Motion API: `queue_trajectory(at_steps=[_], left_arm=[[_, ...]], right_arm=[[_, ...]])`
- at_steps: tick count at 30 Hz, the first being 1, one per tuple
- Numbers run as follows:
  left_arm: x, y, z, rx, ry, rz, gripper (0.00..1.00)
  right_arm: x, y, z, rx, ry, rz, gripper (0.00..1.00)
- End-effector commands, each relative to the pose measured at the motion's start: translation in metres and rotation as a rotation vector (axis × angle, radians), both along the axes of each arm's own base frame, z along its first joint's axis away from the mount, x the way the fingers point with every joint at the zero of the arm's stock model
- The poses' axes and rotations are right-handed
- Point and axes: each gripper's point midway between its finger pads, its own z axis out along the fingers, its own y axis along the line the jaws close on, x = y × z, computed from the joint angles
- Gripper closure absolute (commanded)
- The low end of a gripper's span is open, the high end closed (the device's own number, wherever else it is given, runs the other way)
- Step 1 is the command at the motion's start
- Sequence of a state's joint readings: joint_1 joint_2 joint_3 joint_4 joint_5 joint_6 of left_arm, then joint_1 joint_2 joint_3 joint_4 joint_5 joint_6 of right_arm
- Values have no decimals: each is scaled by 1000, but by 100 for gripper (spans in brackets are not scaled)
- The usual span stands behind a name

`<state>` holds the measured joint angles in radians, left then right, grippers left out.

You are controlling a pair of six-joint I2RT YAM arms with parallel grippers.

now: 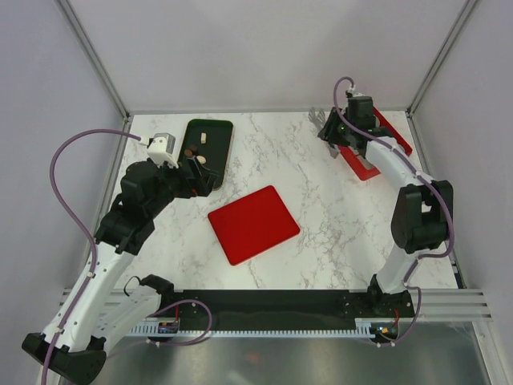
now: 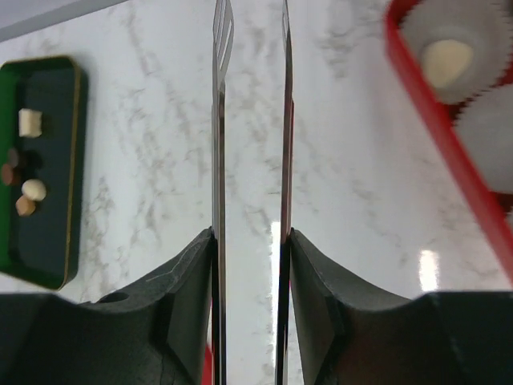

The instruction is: Pack the chocolate

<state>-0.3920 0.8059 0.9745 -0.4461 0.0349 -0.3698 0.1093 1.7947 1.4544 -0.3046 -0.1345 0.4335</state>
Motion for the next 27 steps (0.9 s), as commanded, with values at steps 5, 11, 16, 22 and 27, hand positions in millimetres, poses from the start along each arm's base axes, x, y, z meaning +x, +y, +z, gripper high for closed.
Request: queue_trajectory(at_steps=[5,11,16,22,27], left_arm=[[2,2,16,-34,-53,16,0],[2,1,16,-37,-52,10,0],[1,0,18,-43,-54,3,0],[0,0,18,-46,-55,-1,0],[-2,-1,20,-50,-58,-6,0]], right_arm=[[-18,143,40,43,-173,219,52],[-34,239,23,19,-208,392,52],[-33,297,13,13,-237,427,52],[-31,358,-6,-3,-270,449,51],[-22,377,-29,-10,-254,404,51]])
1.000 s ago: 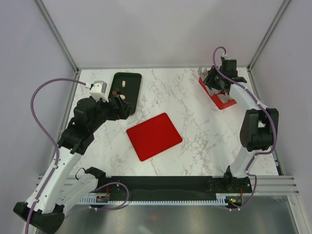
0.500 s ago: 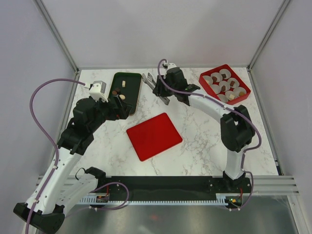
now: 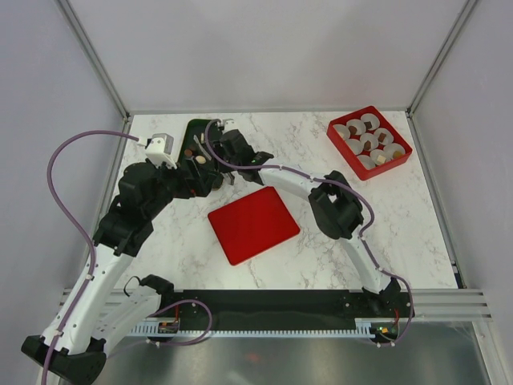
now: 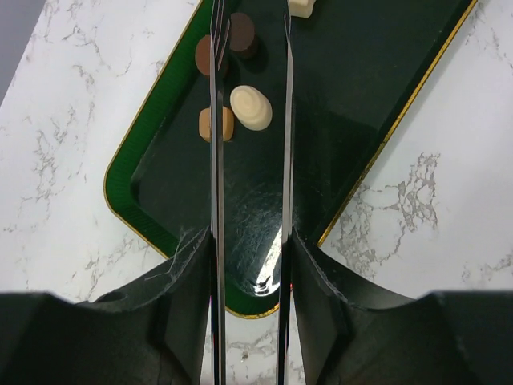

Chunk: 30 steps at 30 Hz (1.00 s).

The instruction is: Pack the chocolate

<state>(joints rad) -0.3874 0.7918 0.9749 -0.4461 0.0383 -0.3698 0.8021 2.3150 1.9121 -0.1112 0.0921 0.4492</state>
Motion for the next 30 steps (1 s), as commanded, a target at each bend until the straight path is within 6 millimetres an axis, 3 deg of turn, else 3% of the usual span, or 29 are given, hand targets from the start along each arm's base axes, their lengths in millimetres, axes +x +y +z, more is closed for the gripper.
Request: queue_trajectory(at_steps=[1,11,19,30], left_arm=[[0,-3,17,-47,-47,-9,0],[-3,-5,19,-58,-52,-25,0],[-3,-4,21,-59,-57,-20,0],[-2,-4,20,-55,-53,-19,0]], right_arm=[[25,6,23,57,-75,-92,51],[33,15,-18,70,-39,-126,51],[40,35,-19,144,-38,-97,50],[44,43,-28,177,-33,-102,50]])
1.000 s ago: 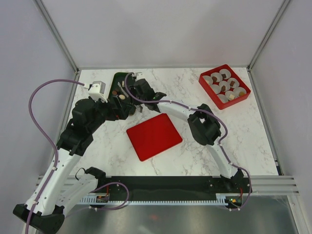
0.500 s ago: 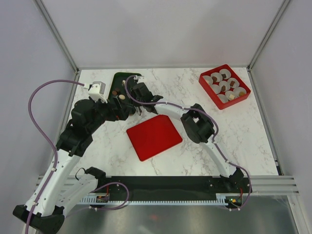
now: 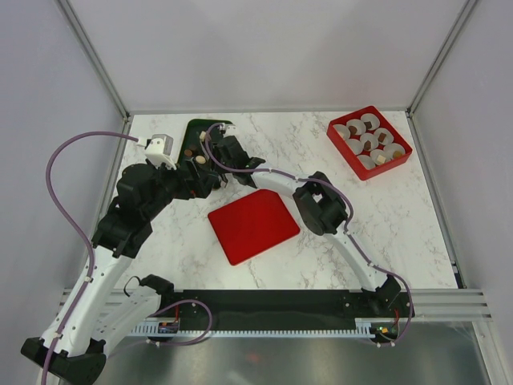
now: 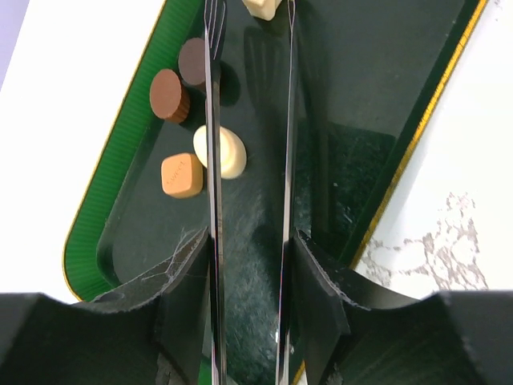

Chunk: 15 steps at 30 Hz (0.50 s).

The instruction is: Pack the chocolate

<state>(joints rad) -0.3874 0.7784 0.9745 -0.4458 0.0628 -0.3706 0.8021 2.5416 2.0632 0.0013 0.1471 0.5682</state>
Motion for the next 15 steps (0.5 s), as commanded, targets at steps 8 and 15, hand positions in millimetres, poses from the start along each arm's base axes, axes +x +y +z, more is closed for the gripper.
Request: queue_trajectory(at_steps=[8,15], left_arm=[[2,0,17,-44,-48,6,0],[2,-1,17,-45,-48,4,0]], right_arm=[[20,16,13,56,-47,-30,51],[23,2,7,14,-28,-52,57]])
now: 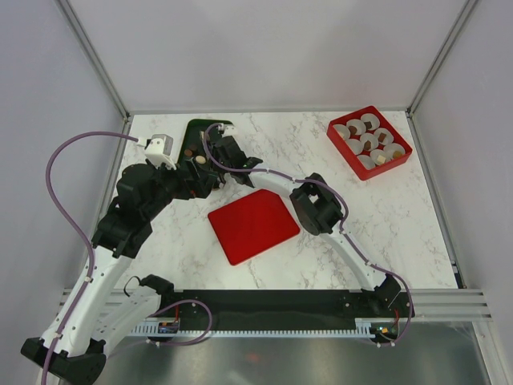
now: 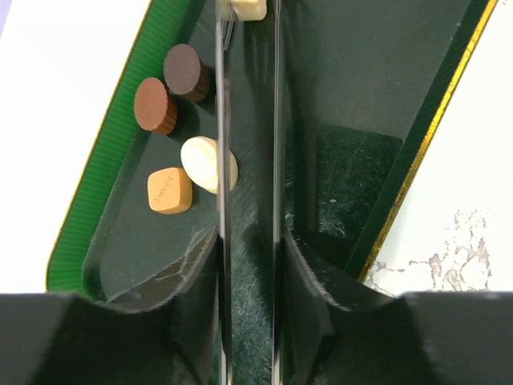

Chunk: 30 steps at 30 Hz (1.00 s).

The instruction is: Pack the chocolate

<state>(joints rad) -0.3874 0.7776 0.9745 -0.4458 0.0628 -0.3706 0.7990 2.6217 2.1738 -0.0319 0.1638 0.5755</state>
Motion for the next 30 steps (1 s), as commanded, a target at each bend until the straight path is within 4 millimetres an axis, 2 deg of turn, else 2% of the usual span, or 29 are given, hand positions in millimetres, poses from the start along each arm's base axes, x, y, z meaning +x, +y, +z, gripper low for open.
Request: queue_trajectory(at_steps=[1,6,8,9,10,12,13,15,16,17,18,19,21,22,24,25,26,27,28,29,30], left_arm=[[2,-1,17,-44,-47,4,0],[2,-1,16,-43,-44,4,0],[3,-1,15,-43,-41,6,0],[3,-1,15,-43,-39,5,0],[2,-1,15,-42,-41,3,0],[3,-1,15,-43,-39,3,0],[3,-2,14,-42,-36,3,0],[3,-2,14,-42,-36,3,0],[3,-1,14,-42,-38,5,0],[3,-1,14,-42,-38,6,0],[3,-1,14,-41,-40,4,0],[3,-1,14,-40,-39,7,0],[4,-1,13,-38,-35,9,0],[4,-1,13,-38,-35,9,0],[4,-1,12,-38,-33,9,0],[4,-1,12,-38,-33,9,0],[4,-1,13,-39,-35,7,0],[4,-1,12,-38,-32,6,0],[4,-1,12,-38,-33,6,0],[4,-1,12,-40,-34,6,0],[4,-2,13,-41,-34,5,0]], right_arm=[[11,-5,23,17,-32,-31,58],[9,-19,28,0,-22,-27,64],[10,-24,40,13,-27,-24,65],[6,-25,38,10,-18,-10,65],[6,-27,47,19,-26,-5,65],[1,-29,48,16,-21,19,66],[-1,-29,58,26,-30,28,66],[-5,-34,58,24,-24,41,67],[-8,-33,70,40,-32,58,67],[-13,-37,64,31,-17,64,67],[-15,-38,67,33,-14,69,68],[-18,-39,78,49,-18,84,68],[-23,-45,77,51,1,95,68],[-22,-52,89,64,-8,87,69],[-32,-57,86,71,25,117,69],[-30,-62,104,100,-1,113,70],[-36,-70,93,90,23,122,70],[-38,-73,98,109,9,125,70],[-42,-78,115,125,-13,127,70],[-44,-92,105,111,8,113,70],[-46,-99,109,115,4,110,71]])
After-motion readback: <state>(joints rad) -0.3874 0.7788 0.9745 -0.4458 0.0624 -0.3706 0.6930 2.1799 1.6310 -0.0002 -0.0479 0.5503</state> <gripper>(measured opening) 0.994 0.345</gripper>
